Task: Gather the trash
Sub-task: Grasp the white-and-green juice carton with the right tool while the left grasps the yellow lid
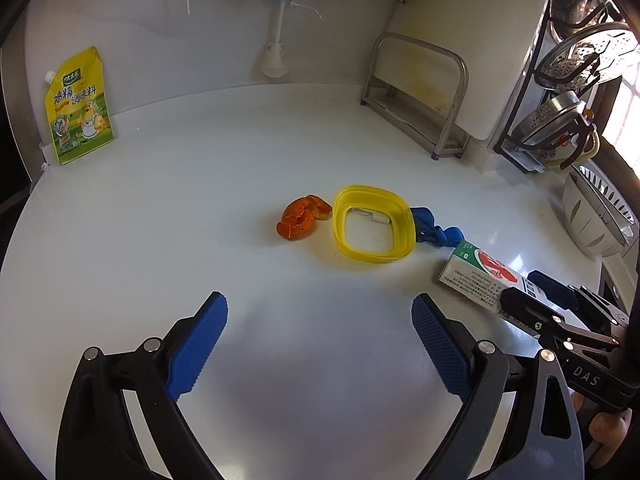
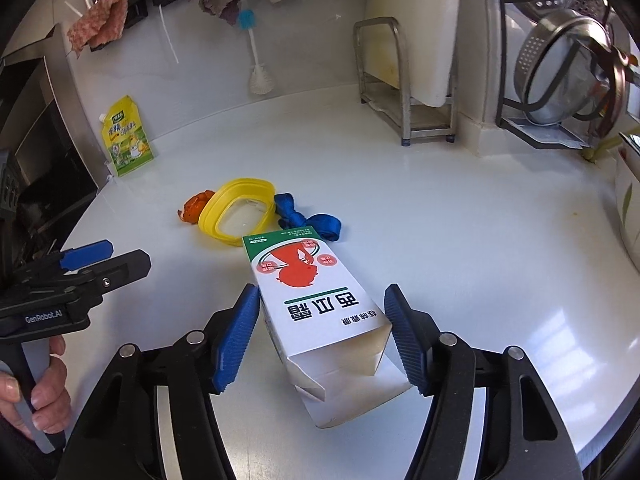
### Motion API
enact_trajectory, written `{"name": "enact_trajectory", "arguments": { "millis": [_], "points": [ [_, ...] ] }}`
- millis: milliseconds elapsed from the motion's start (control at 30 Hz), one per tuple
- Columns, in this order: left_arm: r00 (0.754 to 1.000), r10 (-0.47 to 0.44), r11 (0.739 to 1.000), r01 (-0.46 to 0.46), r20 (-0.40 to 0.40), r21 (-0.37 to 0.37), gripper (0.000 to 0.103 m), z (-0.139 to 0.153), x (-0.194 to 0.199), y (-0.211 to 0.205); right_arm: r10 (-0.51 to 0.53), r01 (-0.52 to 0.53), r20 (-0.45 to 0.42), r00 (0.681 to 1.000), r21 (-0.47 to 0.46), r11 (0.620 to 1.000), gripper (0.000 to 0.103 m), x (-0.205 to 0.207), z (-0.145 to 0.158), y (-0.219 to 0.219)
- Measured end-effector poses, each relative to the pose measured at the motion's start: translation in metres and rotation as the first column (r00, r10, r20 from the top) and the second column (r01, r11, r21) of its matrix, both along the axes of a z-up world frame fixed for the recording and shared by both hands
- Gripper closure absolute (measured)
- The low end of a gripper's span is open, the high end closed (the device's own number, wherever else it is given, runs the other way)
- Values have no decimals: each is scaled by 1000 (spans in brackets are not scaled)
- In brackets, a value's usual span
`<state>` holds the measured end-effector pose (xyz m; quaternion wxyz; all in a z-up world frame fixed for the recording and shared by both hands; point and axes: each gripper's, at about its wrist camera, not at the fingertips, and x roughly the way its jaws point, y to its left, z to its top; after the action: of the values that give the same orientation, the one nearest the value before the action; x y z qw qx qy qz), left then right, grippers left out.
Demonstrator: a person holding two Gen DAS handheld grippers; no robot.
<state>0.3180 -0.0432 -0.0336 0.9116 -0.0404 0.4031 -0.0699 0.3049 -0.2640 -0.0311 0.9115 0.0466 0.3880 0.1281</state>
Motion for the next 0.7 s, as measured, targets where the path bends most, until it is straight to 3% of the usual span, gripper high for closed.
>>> {"name": "enact_trajectory", "arguments": {
  "millis": [333,700],
  "points": [
    [998,-14,1000,14,-57,-1,11,-10,34,-33,-119,116,23,993,111,987,44,-7,8,-46],
    [992,16,999,-10,-121,49,13,-31,69,-54,-142,136,26,990,167,977,44,-7,10,-61]
  ]
}}
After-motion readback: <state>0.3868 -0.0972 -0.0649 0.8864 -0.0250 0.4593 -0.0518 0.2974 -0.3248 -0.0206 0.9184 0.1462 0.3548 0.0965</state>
